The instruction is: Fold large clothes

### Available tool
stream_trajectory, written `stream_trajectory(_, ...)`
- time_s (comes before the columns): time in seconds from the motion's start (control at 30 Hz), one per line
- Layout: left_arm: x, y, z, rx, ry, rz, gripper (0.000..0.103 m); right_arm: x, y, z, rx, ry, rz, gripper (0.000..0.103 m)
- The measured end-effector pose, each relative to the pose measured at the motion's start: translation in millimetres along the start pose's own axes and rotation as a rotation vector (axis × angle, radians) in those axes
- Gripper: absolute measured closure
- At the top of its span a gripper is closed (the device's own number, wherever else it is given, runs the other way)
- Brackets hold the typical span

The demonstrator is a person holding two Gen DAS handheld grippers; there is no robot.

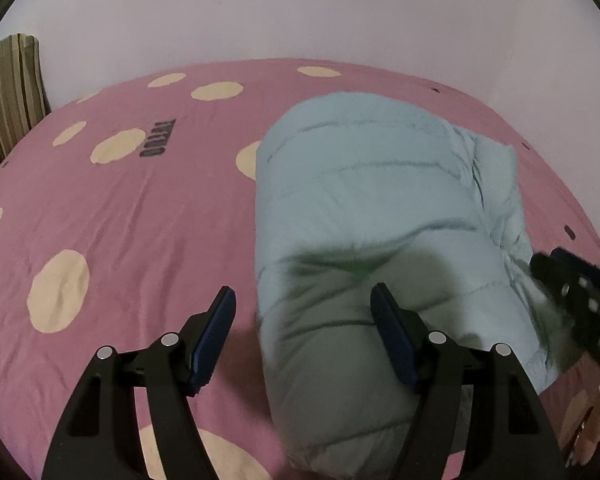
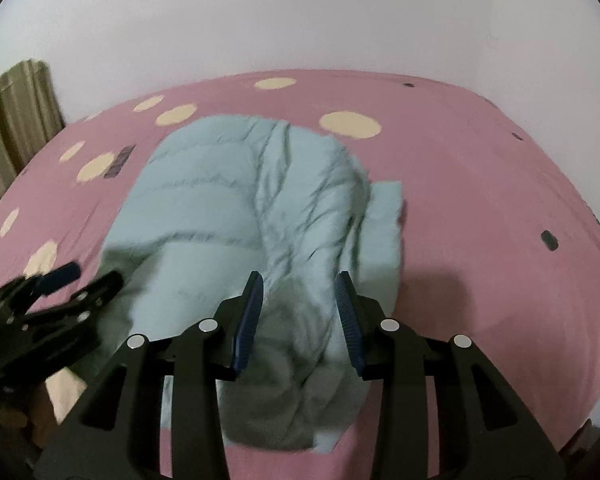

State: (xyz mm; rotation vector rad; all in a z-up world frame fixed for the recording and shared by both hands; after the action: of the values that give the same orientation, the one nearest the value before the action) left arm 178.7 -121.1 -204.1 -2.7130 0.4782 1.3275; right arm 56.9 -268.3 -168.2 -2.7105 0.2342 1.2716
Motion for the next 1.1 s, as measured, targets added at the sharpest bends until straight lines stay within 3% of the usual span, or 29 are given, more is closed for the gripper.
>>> stream_trajectory(0.13,17.3,-1.8,6.7,-0.02,-0.046,0.02,0.033,25.1,-0.1,19.4,-0.016,-0.073,0.022,0.065)
stream_trajectory(0.27,30.9,1.3,11.0,0.008,-0.061,0.01,0.033,52.0,10.5,32.3,0.046,-0.118,-0.025,0.066)
stream_trajectory(0.4,37.8,-0.4,13.6,-0.001,-0.072,0.018,0.033,55.7,10.5,33.7,0.046,-0.118,-0.02,0.066)
stream_trajectory(0.57,18.7,1.6,4.6,0.044,-0.048,-0.004,0.035,43.7,5.8,31.0,0.052,-0.098,-0.033,0.065)
stream_trajectory(0.77,-8.0,-4.2,-33.6,0.03,0.033,-0.006,0.035,16.8,10.2,-2.3,0.071,-0.018,-0.04,0.065)
stream_trajectory(0.93,13.9,2.9,-63.8,0.068,0.028,-0.049,0.035,23.1,19.7,-44.5,0.086,0.045,-0.03,0.065)
stream_trajectory(1.1,43.1,4.0,-74.9,0.063,-0.014,-0.064,0.035,50.4,22.7,-59.0,0.061,0.02,-0.02,0.065)
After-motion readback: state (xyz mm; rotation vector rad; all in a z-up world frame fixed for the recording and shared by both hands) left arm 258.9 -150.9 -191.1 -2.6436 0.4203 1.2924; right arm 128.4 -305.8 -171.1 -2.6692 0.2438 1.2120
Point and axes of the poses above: each gripper's, at about its wrist camera, not at the fingertips, and x roughly the way its jaws point, y to its right, z to its underside, the point moved 5 cm from there along x, roughly the way its jaws point, and after that the axes turned 2 degrees about -z, right-handed, at the moved point
